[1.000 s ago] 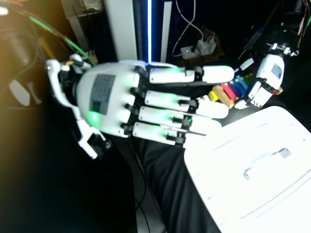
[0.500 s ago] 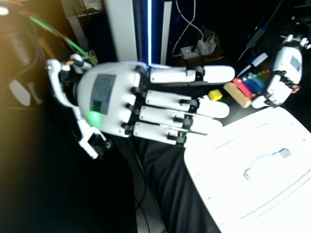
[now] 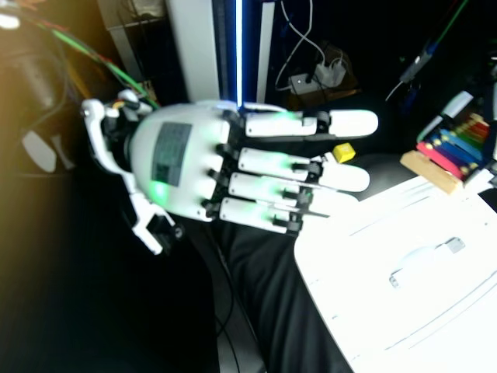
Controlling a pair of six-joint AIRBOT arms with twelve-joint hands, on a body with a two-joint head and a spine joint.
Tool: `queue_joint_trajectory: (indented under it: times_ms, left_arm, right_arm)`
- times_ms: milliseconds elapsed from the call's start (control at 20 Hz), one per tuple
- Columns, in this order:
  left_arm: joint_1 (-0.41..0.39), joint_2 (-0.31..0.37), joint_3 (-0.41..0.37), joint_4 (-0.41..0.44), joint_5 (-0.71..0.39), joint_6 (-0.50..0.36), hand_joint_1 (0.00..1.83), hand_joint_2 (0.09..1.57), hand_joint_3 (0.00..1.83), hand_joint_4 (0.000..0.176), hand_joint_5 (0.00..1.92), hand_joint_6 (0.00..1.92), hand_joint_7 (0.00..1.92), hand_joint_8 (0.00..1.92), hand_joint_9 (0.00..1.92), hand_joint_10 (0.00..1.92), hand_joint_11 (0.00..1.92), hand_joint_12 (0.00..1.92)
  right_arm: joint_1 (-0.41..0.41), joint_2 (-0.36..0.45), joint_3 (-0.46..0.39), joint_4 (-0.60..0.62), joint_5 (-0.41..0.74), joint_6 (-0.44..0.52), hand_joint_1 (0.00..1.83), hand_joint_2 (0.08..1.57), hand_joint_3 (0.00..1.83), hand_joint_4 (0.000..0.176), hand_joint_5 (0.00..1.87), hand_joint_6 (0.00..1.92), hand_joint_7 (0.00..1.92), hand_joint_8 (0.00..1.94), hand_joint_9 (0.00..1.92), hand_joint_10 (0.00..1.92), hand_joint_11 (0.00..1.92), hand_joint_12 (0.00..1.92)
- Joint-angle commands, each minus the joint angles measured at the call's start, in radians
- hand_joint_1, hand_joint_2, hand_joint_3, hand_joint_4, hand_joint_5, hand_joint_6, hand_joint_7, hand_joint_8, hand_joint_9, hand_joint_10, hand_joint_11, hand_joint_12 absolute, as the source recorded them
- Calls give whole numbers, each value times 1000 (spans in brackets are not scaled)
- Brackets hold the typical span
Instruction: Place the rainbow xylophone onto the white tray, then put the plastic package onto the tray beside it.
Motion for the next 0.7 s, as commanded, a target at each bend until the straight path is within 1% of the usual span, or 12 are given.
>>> queue_joint_trajectory:
  times_ms: [0, 50, 100, 150, 200, 300, 350, 400, 450, 550, 600, 650]
  left_arm:
    - [-26, -8, 11, -21, -49, -8, 1508, 1194, 4, 0, 321, 1263, 649, 1568, 807, 1298, 400, 1402]
    - [-42, -24, 25, -12, -34, -8, 1478, 1236, 1, 0, 317, 1256, 585, 1652, 728, 1378, 272, 1236]
    - [-54, -40, 40, -3, -16, -8, 1591, 1230, 0, 0, 308, 1242, 545, 1693, 748, 1409, 407, 1621]
    - [-67, -62, 61, 7, 7, -8, 1613, 1220, 0, 0, 266, 1241, 527, 1634, 735, 1414, 518, 1718]
    - [-83, -82, 80, 26, 35, -8, 1617, 1208, 0, 0, 254, 1235, 546, 1567, 748, 1436, 565, 1705]
    - [-101, -114, 112, 50, 78, -8, 1619, 1199, 0, 0, 312, 1167, 601, 1515, 774, 1433, 518, 1704]
    - [-109, -127, 127, 61, 99, -8, 1480, 1203, 0, 34, 348, 1060, 628, 1466, 790, 1393, 362, 1266]
    - [-114, -143, 144, 70, 117, -7, 1474, 1210, 0, 34, 370, 971, 614, 1484, 780, 1401, 336, 1198]
    - [-116, -157, 160, 70, 126, -8, 1588, 1195, 0, 0, 448, 894, 618, 1463, 780, 1397, 513, 1594]
    - [-118, -188, 194, 70, 145, -8, 1615, 1224, 0, 17, 416, 882, 544, 1531, 719, 1517, 504, 1761]
    - [-119, -211, 218, 69, 155, -8, 1617, 1231, 0, 16, 403, 945, 525, 1567, 705, 1532, 495, 1777]
    - [-119, -229, 237, 68, 164, -8, 1615, 1242, 0, 0, 373, 999, 504, 1601, 683, 1543, 484, 1799]
  right_arm:
    - [7, -6, 7, 49, 112, 9, 620, 1006, 0, 137, 0, 0, 15, 4, 0, 0, 0, 0]
    - [7, -10, 10, 49, 112, 9, 610, 1005, 0, 134, 0, 0, 16, 4, 0, 0, 0, 0]
    - [7, -14, 11, 50, 112, 9, 587, 978, 0, 135, 0, 0, 27, 8, 0, 0, 0, 0]
    - [7, -18, 14, 50, 112, 9, 590, 959, 0, 132, 0, 0, 36, 9, 0, 0, 0, 0]
    - [7, -22, 15, 50, 112, 9, 617, 937, 0, 144, 0, 0, 41, 9, 0, 0, 0, 0]
    - [7, -27, 17, 49, 112, 9, 628, 917, 0, 142, 4, 0, 51, 5, 5, 1, 0, 0]
    - [7, -32, 20, 49, 112, 9, 628, 907, 0, 160, 0, 0, 37, 0, 0, 0, 0, 0]
    - [7, -37, 22, 49, 112, 10, 609, 908, 0, 160, 0, 0, 32, 0, 0, 0, 0, 0]
    - [7, -41, 24, 49, 113, 10, 602, 918, 0, 152, 0, 0, 40, 3, 0, 0, 0, 0]
    - [7, -47, 27, 49, 115, 10, 589, 938, 7, 141, 0, 0, 67, 11, 3, 1, 45, 21]
    - [7, -53, 30, 49, 119, 10, 610, 935, 4, 132, 0, 0, 70, 10, 12, 5, 57, 27]
    - [8, -59, 33, 49, 121, 10, 619, 933, 2, 132, 0, 0, 72, 10, 21, 8, 71, 34]
